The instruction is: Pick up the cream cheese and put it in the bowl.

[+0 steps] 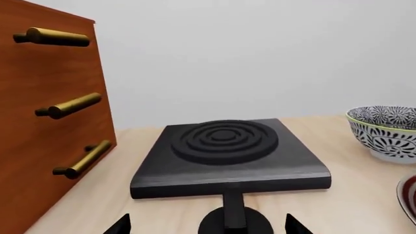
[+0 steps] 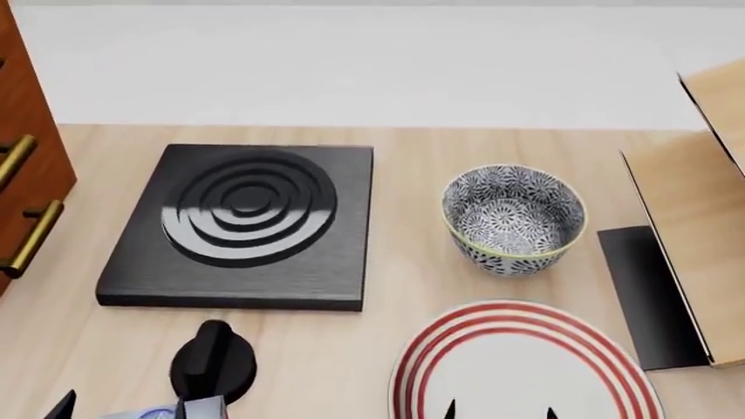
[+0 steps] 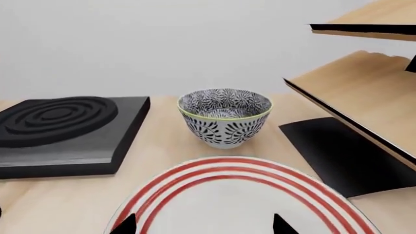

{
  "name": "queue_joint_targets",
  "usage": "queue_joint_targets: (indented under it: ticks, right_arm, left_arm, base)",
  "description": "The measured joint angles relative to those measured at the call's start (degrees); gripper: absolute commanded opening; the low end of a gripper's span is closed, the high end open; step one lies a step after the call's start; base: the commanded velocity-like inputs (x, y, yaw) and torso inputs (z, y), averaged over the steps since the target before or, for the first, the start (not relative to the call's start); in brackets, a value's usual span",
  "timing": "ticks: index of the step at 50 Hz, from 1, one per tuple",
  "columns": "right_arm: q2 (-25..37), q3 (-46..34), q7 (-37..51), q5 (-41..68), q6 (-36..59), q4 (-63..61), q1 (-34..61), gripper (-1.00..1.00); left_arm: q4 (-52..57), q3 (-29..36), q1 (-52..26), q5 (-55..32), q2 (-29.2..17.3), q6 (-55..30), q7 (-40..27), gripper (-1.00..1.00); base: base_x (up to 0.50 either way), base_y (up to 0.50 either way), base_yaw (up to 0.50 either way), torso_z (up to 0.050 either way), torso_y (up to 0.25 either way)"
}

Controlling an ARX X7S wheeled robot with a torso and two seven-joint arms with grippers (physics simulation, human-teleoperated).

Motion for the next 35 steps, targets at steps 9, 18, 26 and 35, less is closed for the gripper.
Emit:
queue_joint_targets:
  ticks: [9, 18, 26, 35]
  right_arm:
    - [0.18, -0.24, 0.2, 0.26, -0.12, 0.21, 0.14, 1.0]
    - [0.39, -0.48, 0.36, 0.54, -0.16, 0.34, 0.25, 1.0]
    - [0.56, -0.68, 0.54, 0.78, -0.2, 0.4, 0.31, 1.0]
    - [0.72, -0.89, 0.8, 0.97, -0.19, 0.41, 0.4, 1.0]
  left_arm:
    - [-0.45, 0.37, -0.15, -0.14, -0.17, 0.33, -0.14, 1.0]
    - [-1.37, 0.72, -0.33, -0.12, -0.25, 1.11, -0.36, 1.0]
    - [-1.18, 0.95, -0.34, -0.27, -0.44, 1.0, -0.62, 1.0]
    - [-1.51, 1.14, -0.41, -0.37, -0.56, 1.34, -0.96, 1.0]
  base:
    - [0.22, 0.0, 0.0, 0.0, 0.0]
    - [0.22, 0.0, 0.0, 0.0, 0.0]
    - [0.23, 0.0, 0.0, 0.0, 0.0]
    - [0.22, 0.0, 0.0, 0.0, 0.0]
